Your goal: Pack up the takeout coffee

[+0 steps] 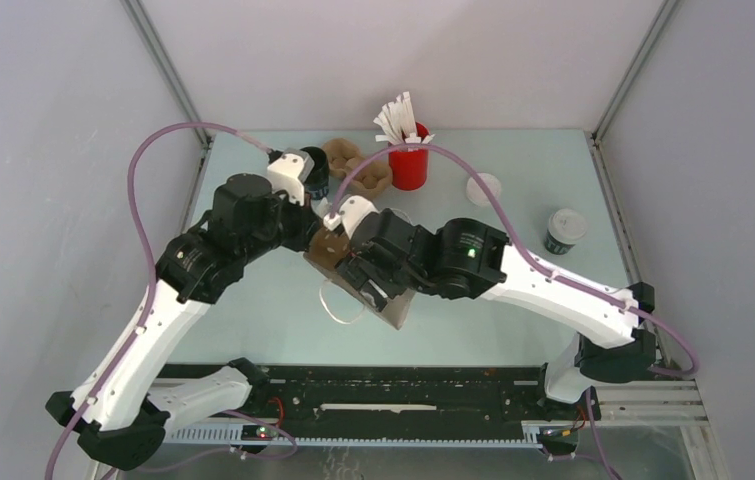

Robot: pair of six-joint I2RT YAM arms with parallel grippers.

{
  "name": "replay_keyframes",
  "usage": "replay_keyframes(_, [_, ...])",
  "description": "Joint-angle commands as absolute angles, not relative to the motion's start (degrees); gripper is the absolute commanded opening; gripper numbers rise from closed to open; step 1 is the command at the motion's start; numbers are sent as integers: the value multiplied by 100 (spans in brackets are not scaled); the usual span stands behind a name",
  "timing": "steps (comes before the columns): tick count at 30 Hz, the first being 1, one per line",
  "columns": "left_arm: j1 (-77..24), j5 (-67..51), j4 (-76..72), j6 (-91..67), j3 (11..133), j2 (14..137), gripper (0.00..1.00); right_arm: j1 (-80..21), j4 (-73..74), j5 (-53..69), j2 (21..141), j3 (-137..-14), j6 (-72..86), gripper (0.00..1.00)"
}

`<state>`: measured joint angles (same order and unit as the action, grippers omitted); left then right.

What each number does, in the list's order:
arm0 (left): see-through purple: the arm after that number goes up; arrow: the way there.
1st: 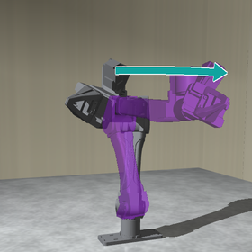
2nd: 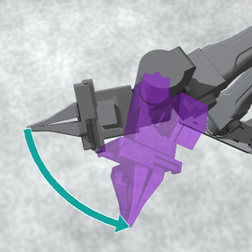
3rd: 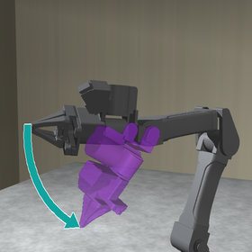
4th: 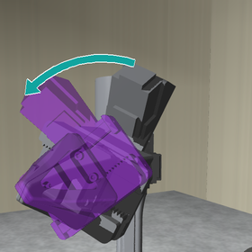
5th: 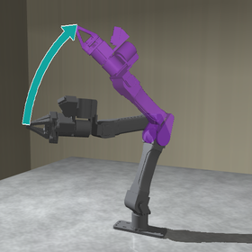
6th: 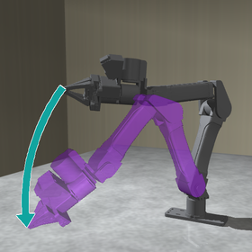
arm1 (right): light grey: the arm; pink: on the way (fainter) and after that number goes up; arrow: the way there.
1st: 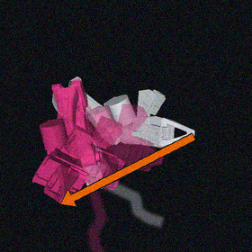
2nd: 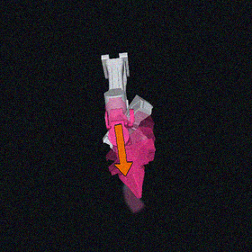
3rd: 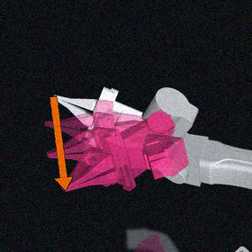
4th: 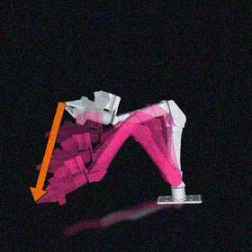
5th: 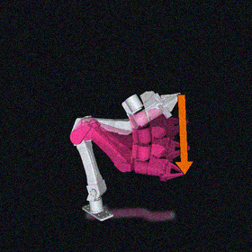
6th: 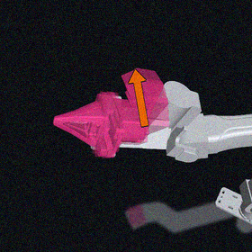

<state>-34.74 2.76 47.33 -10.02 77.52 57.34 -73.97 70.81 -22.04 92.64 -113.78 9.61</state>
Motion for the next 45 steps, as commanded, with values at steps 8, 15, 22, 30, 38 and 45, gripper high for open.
replay_keyframes(8, [-3651,93,4447,-911,7639,5575,0,-7349,5116,-2382,8988,-9912,-743,57])
replay_keyframes(15, [-3700,44,4199,-853,7315,5331,0,-7335,5090,-2599,8990,-9476,-919,56])
replay_keyframes(22, [-3715,-120,3754,-771,6793,5063,0,-7270,4948,-2100,8755,-9178,-862,56])
replay_keyframes(30, [-3720,-247,3579,-591,6372,4805,0,-7166,4747,-2029,8460,-8596,-1017,56])
replay_keyframes(38, [-3970,240,3346,-915,6046,4518,0,-7141,4849,-2817,8921,-8795,-1056,56])
replay_keyframes(45, [-4051,313,2951,-1037,5753,4412,0,-7176,5120,-2238,9161,-8926,-1348,56])
